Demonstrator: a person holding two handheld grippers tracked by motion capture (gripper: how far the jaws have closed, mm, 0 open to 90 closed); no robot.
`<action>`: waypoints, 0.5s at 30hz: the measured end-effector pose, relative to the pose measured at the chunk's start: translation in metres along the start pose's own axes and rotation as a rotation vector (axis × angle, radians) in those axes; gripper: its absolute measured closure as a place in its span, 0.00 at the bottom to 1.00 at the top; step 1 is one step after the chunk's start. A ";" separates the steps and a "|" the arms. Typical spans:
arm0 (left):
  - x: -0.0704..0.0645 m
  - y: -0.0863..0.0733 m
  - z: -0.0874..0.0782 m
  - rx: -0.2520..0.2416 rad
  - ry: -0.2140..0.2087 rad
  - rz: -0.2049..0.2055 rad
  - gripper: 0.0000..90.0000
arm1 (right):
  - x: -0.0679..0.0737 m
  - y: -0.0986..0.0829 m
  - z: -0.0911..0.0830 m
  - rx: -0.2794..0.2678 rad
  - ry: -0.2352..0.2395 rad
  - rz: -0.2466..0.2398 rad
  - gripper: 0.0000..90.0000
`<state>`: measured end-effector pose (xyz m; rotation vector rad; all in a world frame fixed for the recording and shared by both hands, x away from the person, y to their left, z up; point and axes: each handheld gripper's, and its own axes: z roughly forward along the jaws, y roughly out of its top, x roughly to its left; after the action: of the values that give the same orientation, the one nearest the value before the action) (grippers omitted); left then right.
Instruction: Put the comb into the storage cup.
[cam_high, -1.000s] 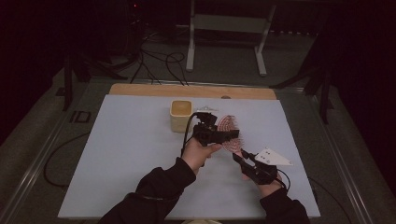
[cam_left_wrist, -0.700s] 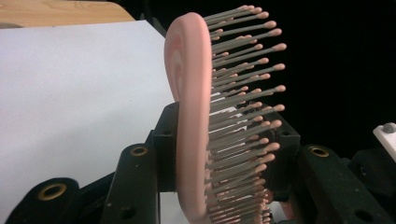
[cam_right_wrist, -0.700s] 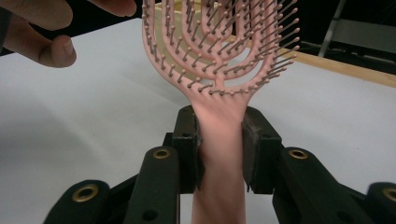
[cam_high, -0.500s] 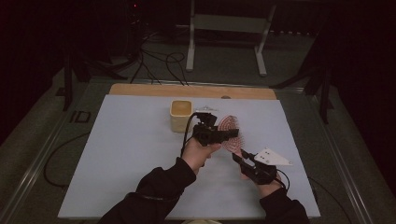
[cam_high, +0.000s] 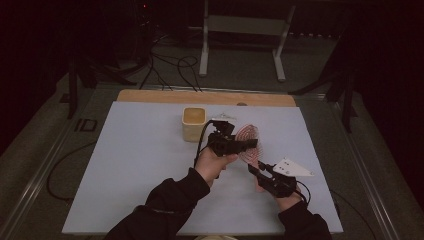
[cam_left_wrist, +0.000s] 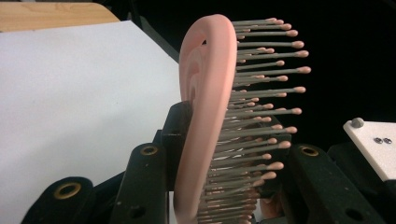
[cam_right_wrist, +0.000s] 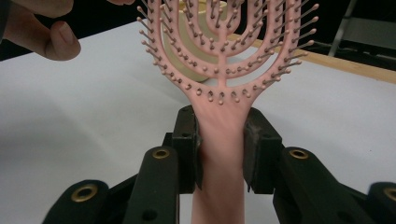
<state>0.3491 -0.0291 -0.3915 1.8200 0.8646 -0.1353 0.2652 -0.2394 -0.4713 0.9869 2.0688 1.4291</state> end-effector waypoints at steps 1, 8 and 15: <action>-0.001 0.000 0.000 0.001 0.000 0.005 0.72 | 0.000 0.000 0.000 -0.002 0.002 0.001 0.77; -0.004 0.005 -0.003 0.002 0.000 0.035 0.72 | -0.002 0.001 -0.001 -0.017 0.021 0.016 0.50; -0.009 0.009 -0.009 -0.005 -0.013 0.060 0.72 | -0.002 0.002 0.000 -0.004 0.054 0.041 0.32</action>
<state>0.3460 -0.0276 -0.3765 1.8363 0.7999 -0.1065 0.2665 -0.2406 -0.4696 1.0054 2.0941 1.4958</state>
